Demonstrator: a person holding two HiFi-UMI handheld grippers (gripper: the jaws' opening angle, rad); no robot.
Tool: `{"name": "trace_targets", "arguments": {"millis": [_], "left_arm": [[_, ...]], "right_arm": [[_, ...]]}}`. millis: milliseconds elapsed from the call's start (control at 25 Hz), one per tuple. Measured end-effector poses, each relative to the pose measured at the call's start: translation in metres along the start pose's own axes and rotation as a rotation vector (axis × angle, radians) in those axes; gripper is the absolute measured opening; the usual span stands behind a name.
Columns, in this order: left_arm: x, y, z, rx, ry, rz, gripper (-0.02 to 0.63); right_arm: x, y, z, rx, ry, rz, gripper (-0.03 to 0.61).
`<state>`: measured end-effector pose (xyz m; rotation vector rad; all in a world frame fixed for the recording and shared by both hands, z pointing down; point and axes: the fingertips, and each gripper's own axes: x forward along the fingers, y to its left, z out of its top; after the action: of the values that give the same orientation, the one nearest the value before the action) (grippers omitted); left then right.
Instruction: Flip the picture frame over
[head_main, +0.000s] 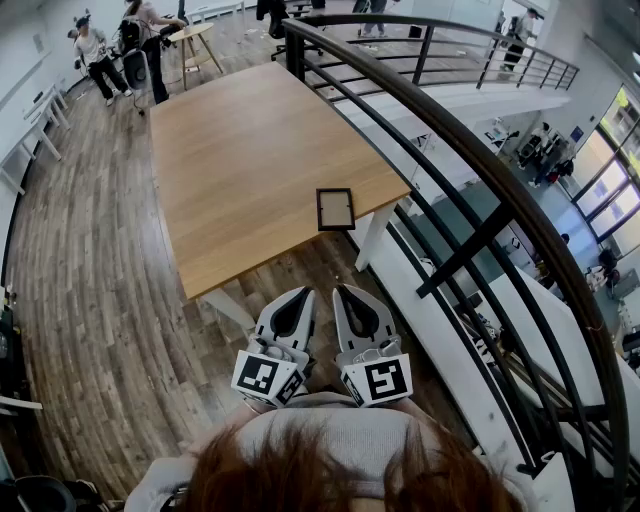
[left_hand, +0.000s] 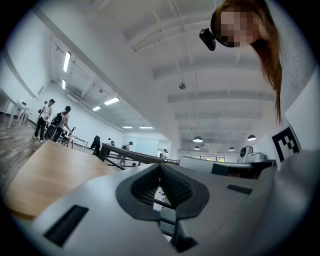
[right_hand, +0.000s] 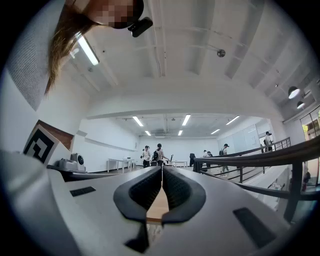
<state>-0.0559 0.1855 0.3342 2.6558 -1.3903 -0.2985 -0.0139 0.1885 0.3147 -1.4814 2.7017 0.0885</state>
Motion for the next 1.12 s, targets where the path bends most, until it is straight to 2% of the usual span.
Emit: {"name": "trace_targets", "arguments": {"millis": [440, 760, 1120], "left_arm": [[0.011, -0.001, -0.014, -0.003, 0.022, 0.061, 0.006], [0.058, 0.052, -0.020, -0.019, 0.012, 0.062, 0.006], [0.151, 0.133, -0.006, -0.010, -0.004, -0.004, 0.006]], "right_arm": [[0.001, -0.022, -0.014, 0.044, 0.021, 0.034, 0.017], [0.063, -0.042, -0.030, 0.029, 0.023, 0.042, 0.017], [0.171, -0.093, -0.035, 0.007, 0.000, -0.027, 0.017]]}}
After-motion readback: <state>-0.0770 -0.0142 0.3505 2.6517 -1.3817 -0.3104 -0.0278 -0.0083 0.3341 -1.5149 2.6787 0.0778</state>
